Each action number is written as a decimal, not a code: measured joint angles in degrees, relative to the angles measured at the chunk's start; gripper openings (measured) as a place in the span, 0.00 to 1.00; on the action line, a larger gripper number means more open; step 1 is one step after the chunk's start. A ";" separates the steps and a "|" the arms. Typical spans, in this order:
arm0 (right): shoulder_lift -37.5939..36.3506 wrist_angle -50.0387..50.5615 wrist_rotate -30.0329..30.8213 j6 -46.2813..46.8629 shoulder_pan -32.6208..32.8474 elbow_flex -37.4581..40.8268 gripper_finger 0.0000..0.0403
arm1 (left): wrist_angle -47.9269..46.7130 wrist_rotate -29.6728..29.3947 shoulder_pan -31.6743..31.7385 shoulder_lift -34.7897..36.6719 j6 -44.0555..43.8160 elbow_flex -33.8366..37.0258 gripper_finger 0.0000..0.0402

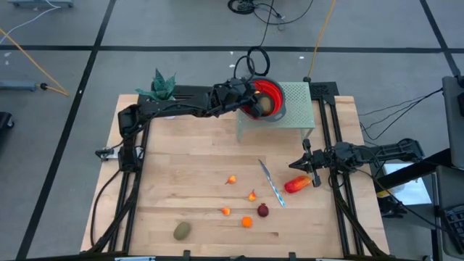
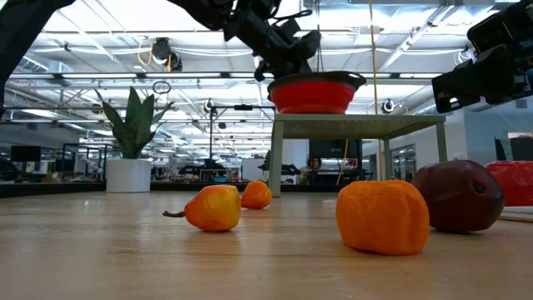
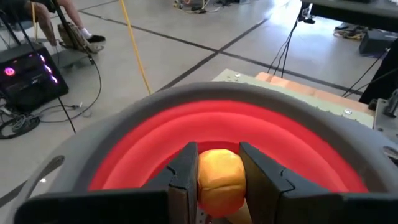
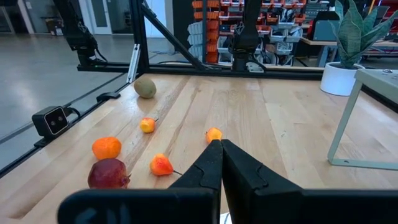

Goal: Pick & Place Fruit
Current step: Put the yellow orange peach into the red basket on the shelf, then put the brown kiwi fruit into the red basket on the shelf

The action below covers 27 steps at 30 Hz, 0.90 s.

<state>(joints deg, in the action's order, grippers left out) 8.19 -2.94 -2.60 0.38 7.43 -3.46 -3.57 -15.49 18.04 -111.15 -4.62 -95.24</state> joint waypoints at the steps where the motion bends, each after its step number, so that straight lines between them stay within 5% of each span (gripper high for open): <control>1: 0.00 0.00 -0.02 0.00 -0.01 0.00 0.00 | -0.17 0.02 0.00 0.00 0.04 0.00 0.22; 16: 0.00 0.00 -0.13 0.03 0.01 0.00 0.00 | -1.01 0.39 0.04 0.04 2.03 0.00 0.44; 27: -0.01 -0.15 -0.28 0.22 0.00 0.00 0.00 | -7.73 0.42 -6.06 9.66 2.18 -2.73 0.35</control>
<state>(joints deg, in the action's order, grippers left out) 8.17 -3.09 -2.88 0.61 7.43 -3.46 -11.30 -15.07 11.99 -101.49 -2.45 -97.97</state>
